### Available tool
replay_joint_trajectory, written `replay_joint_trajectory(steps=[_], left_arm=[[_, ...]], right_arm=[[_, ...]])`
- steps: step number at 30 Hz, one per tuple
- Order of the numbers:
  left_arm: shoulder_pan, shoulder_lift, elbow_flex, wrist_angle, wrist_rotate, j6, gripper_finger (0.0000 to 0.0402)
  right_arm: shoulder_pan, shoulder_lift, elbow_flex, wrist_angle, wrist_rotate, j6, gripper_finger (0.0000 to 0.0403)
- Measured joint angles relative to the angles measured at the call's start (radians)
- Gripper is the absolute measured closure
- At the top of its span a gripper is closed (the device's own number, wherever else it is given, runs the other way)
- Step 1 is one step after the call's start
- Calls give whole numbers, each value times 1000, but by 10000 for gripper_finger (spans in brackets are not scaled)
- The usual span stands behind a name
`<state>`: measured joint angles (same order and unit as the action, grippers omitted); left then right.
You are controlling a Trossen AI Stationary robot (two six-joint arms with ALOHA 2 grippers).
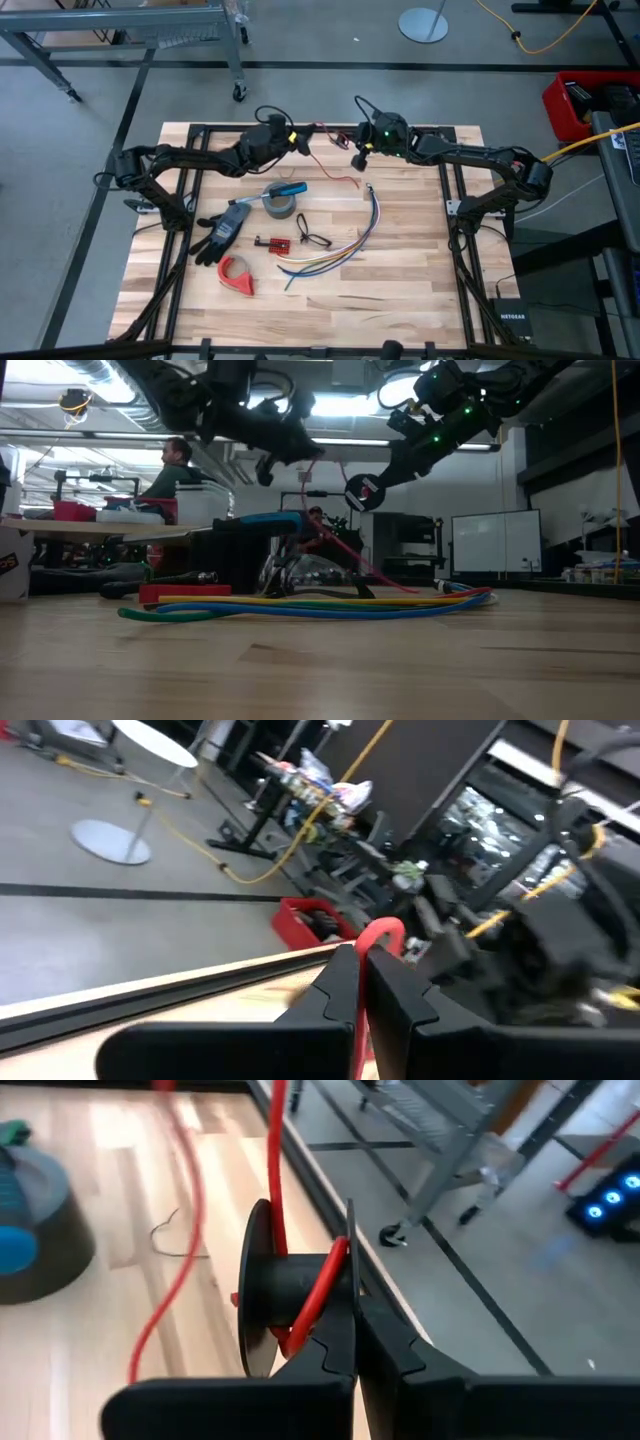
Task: Coil cords
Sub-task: Coil the red wire on the spool
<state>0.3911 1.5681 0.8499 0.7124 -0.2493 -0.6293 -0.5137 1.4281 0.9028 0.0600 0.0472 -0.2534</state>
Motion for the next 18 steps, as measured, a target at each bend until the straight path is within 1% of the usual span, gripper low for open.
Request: replay_joint_trajectory(steps=[6, 8, 12, 18], left_arm=[[-51, 0, 38, -18, 1, 0, 401], [-65, 6, 61, -43, 1, 0, 401], [-86, 55, 98, -50, 3, 0, 401], [-99, 155, 189, -51, 11, -2, 401]], right_arm=[[-2, 0, 0, 27, 6, 63, 402], [-2, 0, 0, 46, -15, 72, 402], [-2, 0, 0, 76, -54, 116, 402], [-2, 0, 0, 80, -55, 149, 402]])
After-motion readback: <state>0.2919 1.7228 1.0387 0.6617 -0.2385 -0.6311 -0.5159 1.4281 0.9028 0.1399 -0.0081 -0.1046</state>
